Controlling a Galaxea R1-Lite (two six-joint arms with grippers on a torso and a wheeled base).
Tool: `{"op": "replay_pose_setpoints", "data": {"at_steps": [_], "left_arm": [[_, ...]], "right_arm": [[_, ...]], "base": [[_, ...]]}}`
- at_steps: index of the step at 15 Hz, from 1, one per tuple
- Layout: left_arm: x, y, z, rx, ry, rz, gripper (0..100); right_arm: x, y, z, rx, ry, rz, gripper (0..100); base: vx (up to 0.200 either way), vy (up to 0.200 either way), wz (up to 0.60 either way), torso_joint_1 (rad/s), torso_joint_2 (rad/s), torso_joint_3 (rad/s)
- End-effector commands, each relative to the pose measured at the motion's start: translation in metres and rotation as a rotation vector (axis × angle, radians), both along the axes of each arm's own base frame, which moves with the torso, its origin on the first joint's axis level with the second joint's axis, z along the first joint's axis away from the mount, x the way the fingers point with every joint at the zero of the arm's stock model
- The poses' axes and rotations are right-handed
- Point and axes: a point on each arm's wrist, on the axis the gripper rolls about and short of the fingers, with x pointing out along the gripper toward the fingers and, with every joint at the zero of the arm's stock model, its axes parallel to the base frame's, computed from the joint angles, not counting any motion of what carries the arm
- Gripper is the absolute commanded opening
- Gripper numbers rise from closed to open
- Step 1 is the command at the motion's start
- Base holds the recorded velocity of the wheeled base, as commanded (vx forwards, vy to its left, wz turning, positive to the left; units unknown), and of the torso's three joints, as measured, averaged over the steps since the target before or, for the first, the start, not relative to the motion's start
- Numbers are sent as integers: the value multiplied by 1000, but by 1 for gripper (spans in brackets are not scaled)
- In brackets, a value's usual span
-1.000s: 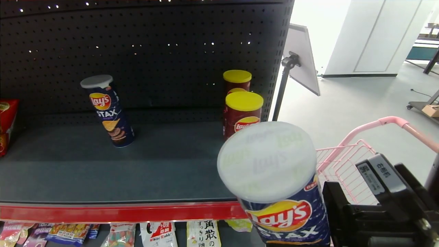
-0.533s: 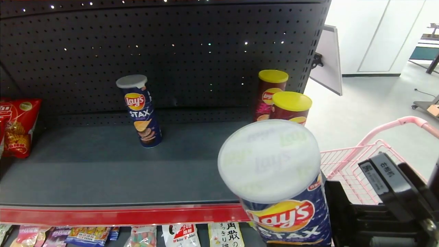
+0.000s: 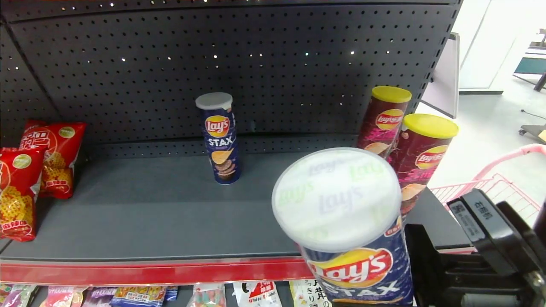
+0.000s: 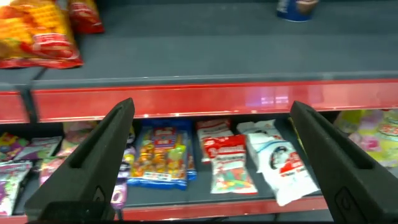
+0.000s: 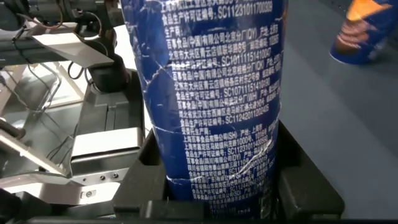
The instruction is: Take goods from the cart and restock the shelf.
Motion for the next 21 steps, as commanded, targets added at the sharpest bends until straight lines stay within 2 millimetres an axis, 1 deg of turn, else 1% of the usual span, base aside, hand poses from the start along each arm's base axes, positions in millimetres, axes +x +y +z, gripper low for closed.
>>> {"op": "replay_pose_setpoints", "data": {"at_steps": [1,11,21], "left_arm": [[0,0,0,0,1,1,100],[0,0,0,1,1,1,100],[0,0,0,3,1,1,100]], "right_arm": [[0,1,0,-1,1,4,0],[-1,0,-3,-9,7,8,0],[-3,-2,-2,-5,2,6,0]], "base": [[0,200,0,-2,7,2],[0,200,0,1,0,0],[0,0,0,0,0,0]]}}
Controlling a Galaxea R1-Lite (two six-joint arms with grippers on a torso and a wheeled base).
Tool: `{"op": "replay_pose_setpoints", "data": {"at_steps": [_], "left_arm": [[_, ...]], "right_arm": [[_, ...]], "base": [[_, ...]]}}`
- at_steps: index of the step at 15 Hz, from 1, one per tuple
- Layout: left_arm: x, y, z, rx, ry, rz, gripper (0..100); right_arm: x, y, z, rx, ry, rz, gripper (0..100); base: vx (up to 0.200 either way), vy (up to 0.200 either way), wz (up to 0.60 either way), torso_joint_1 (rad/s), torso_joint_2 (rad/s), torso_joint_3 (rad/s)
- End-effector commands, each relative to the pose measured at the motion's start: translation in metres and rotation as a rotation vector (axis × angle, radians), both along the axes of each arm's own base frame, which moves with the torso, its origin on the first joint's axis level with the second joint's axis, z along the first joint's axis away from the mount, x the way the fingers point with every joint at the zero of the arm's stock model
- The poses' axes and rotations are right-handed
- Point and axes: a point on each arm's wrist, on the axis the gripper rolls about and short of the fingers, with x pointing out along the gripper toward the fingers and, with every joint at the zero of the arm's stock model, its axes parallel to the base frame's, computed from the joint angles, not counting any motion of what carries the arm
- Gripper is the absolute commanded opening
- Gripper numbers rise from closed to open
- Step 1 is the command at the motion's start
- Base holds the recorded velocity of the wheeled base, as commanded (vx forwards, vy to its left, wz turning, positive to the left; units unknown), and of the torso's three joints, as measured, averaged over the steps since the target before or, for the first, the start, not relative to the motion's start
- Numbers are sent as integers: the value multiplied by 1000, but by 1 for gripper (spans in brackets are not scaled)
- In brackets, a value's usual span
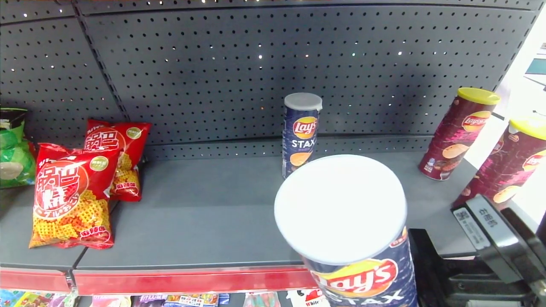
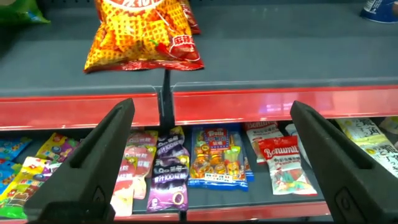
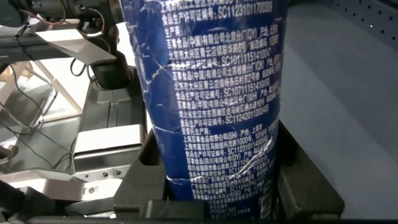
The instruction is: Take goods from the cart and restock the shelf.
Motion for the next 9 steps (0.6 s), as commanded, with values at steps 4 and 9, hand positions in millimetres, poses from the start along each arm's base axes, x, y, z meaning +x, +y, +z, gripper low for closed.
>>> {"op": "replay_pose_setpoints", "data": {"at_steps": [4,9], "left_arm": [[0,0,0,3,0,0,100],[0,0,0,9,-1,0,100]], "right_arm": [[0,0,0,1,-1,-1,0],[0,-1,0,2,0,-2,0]], "base": [[0,0,0,0,0,0],[0,-120,0,0,0,1]]}}
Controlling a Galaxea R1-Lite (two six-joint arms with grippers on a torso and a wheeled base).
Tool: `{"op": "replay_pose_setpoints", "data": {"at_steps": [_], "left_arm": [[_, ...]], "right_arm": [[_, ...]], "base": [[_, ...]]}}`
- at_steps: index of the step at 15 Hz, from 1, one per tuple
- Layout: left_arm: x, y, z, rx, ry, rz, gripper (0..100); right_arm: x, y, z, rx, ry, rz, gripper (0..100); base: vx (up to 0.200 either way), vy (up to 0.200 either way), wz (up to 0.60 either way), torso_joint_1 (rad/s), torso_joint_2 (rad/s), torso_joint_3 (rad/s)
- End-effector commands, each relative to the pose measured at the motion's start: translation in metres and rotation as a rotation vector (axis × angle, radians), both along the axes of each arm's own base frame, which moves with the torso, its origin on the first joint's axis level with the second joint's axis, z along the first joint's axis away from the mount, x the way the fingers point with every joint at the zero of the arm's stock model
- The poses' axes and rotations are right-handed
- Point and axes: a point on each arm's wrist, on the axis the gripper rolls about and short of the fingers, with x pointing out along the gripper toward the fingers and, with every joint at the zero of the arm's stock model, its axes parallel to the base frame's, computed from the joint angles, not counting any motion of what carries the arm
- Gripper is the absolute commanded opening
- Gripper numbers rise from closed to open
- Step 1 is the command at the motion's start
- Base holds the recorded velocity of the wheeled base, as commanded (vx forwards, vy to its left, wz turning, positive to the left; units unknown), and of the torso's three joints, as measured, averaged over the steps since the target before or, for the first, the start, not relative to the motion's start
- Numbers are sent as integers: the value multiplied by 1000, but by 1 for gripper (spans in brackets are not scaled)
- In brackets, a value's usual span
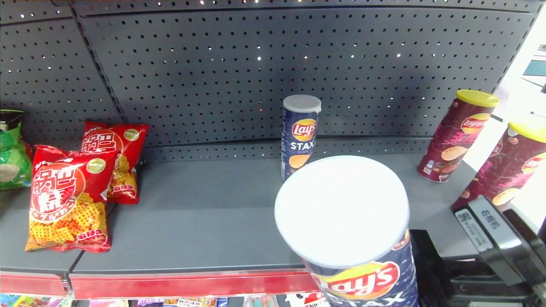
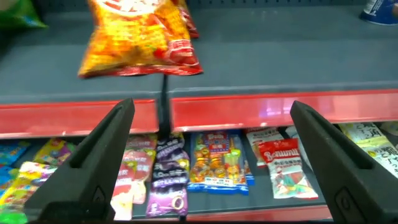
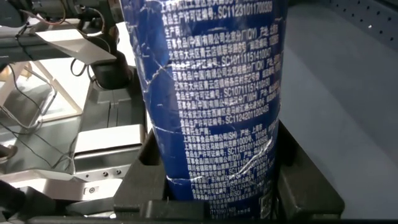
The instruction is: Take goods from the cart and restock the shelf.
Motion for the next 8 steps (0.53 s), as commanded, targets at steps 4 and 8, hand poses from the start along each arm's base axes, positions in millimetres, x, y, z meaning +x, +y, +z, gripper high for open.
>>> {"op": "replay_pose_setpoints", "data": {"at_steps": [4,8], "left_arm": [[0,0,-1,-2,4,1,100],[0,0,0,-9,4,3,100]], "right_arm": [[0,0,0,0,0,0,0],[-2,-2,1,4,-3,0,0]], "base": [[0,-200,0,7,2,-1],[0,-100,0,4,4,1]]}}
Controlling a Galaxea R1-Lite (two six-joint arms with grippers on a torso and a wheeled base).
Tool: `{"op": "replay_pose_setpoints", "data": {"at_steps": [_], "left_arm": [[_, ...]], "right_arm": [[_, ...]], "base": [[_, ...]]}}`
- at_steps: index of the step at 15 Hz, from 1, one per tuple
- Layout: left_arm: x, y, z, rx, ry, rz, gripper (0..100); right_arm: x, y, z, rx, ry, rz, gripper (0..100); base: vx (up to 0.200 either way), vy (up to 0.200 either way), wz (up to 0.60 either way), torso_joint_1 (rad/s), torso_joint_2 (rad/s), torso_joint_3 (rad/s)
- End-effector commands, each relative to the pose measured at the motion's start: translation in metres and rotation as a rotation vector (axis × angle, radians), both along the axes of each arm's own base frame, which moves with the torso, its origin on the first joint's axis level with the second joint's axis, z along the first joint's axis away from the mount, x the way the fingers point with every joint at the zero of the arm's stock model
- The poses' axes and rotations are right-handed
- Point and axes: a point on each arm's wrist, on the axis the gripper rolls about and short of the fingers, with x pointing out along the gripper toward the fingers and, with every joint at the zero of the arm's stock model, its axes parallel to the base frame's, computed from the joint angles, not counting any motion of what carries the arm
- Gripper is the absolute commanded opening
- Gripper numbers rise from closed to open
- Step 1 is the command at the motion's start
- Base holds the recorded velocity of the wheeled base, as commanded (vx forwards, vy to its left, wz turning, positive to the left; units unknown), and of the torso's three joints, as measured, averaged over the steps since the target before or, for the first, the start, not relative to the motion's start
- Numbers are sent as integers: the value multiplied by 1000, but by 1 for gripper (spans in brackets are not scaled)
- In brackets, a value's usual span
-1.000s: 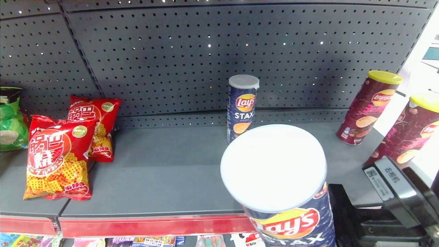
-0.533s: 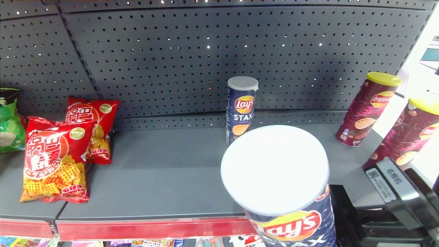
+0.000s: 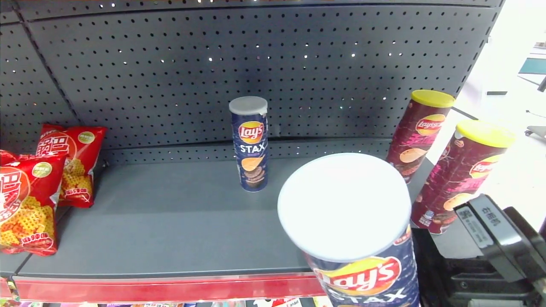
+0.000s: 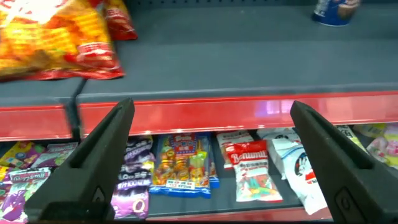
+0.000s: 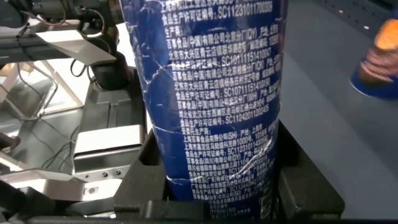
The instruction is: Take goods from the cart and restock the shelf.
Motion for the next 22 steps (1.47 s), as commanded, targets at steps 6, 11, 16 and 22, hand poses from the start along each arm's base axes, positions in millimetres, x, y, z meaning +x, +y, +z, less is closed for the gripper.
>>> {"op": "replay_pose_setpoints", "data": {"at_steps": [6,11,16,22], "left_arm": [[0,0,0,-1,0,0,100],[0,0,0,-1,0,1,100],[0,0,0,-1,0,0,100],[0,0,0,1,0,1,100]], "right_arm": [[-3,-3,0,2,-2,1,0],[-3,-3,-1,1,-1,1,0],[-3,-4,-3,-5,4,0,0],[-5,-6,-3,-4,3,-2,0]], "base": [[0,0,0,0,0,0],[0,0,0,0,0,0],[0,0,0,0,0,0],[100,0,0,-1,1,2]]}}
